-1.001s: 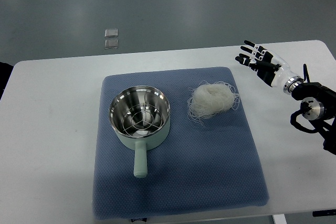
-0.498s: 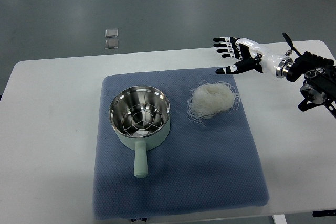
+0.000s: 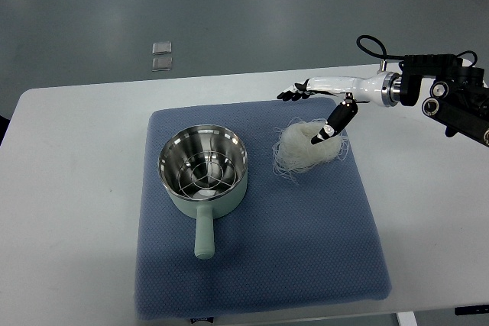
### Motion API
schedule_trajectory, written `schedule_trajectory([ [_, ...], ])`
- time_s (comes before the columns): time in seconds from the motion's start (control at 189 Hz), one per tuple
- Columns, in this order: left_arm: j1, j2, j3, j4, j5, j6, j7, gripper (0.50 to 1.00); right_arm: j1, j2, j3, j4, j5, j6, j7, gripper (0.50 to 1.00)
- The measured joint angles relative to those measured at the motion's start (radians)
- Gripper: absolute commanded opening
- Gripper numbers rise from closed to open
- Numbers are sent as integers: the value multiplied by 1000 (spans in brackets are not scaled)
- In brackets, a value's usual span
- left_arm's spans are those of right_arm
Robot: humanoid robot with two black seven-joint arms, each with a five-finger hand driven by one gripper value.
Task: Put vermicelli into pot with right hand
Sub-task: 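Reach the right hand down over the white vermicelli bundle, then close the right hand fingers around the vermicelli bundle, then lift the vermicelli and carry it over the steel pot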
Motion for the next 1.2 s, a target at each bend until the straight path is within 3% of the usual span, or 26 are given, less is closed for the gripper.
schedule_trajectory([
  [0.201, 0, 0, 0, 0, 0, 0, 0, 1000, 16, 34, -76, -7, -67, -21, -17, 917],
  [0.657, 0, 0, 0, -1, 1, 0, 0, 1000, 16, 122, -205, -88, -138, -162, -89, 901],
  [0.794, 0, 0, 0, -2, 1, 0, 0, 1000, 15, 147, -228, -115, -142, -205, -96, 776],
  [0.847, 0, 0, 0, -2, 1, 0, 0, 1000, 15, 150, -232, -117, -143, -212, -97, 652],
  [0.853, 0, 0, 0, -2, 1, 0, 0, 1000, 15, 151, -233, -117, -143, -212, -97, 619],
  [0.895, 0, 0, 0, -2, 1, 0, 0, 1000, 15, 151, -235, -117, -143, -214, -97, 500],
  [1.202, 0, 0, -2, -2, 0, 0, 0, 1000, 14, 140, -253, -118, -142, -236, -95, 500],
])
